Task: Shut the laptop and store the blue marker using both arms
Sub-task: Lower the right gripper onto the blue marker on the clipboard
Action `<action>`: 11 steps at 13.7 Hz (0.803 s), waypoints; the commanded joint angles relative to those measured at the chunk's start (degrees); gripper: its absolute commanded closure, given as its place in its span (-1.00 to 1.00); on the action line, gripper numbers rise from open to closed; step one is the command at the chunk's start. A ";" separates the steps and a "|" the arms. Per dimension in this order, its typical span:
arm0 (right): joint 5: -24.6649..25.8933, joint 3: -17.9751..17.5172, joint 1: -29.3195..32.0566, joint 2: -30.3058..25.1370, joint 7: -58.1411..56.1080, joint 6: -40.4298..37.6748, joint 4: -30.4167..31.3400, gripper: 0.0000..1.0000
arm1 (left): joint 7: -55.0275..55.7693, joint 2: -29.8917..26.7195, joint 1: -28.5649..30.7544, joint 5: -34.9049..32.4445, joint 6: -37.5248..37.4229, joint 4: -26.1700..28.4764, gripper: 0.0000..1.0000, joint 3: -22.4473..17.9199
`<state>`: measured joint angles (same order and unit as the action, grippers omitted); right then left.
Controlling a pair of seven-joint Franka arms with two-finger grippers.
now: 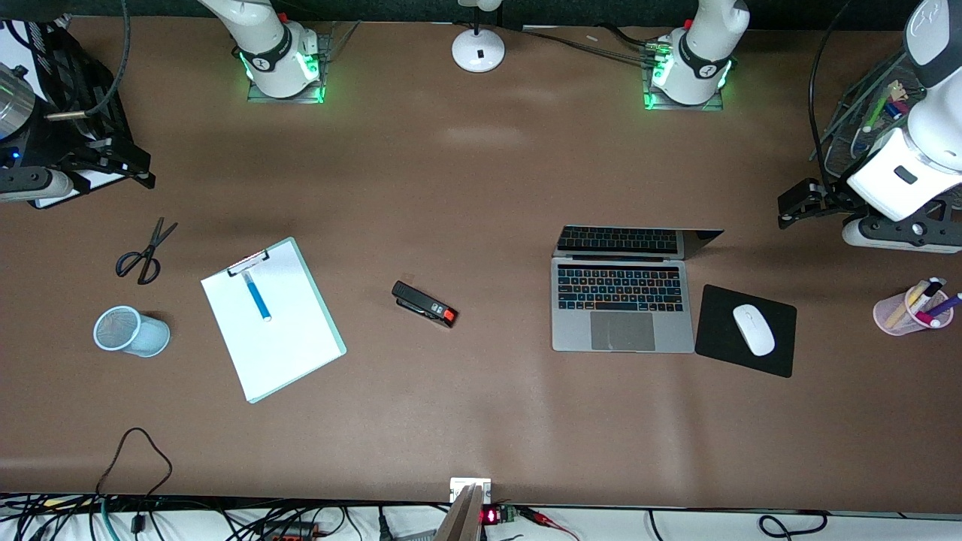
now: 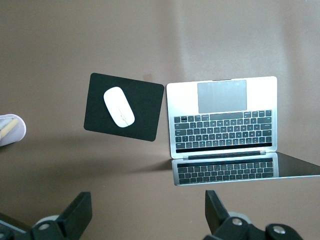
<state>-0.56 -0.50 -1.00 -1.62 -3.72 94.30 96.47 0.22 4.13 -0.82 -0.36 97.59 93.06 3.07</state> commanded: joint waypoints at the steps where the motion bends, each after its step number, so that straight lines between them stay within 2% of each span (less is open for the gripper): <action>1: -0.32 -0.03 0.39 0.65 -1.03 -1.14 -1.02 -1.00 | -0.66 0.88 -0.06 -0.52 -1.08 -2.00 -1.00 0.01; 5: -0.32 -0.03 0.48 3.98 -1.12 -0.61 -1.19 -1.00 | -0.40 1.06 -0.32 -0.61 -1.26 -2.00 -1.00 0.01; 9: -2.42 -0.55 0.04 14.95 -1.90 2.54 -1.19 -1.00 | 0.39 2.11 -0.23 0.27 -2.40 -2.18 -1.00 0.01; 11: -1.73 -0.64 -1.27 19.27 -5.22 9.72 -0.23 -1.00 | -0.30 2.11 -0.49 0.27 -4.41 -2.18 -1.00 0.10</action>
<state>-1.93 -0.88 -1.35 14.00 -5.94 100.33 96.89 0.39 5.18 -0.88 -0.34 95.97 93.04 3.11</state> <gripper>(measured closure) 0.000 0.000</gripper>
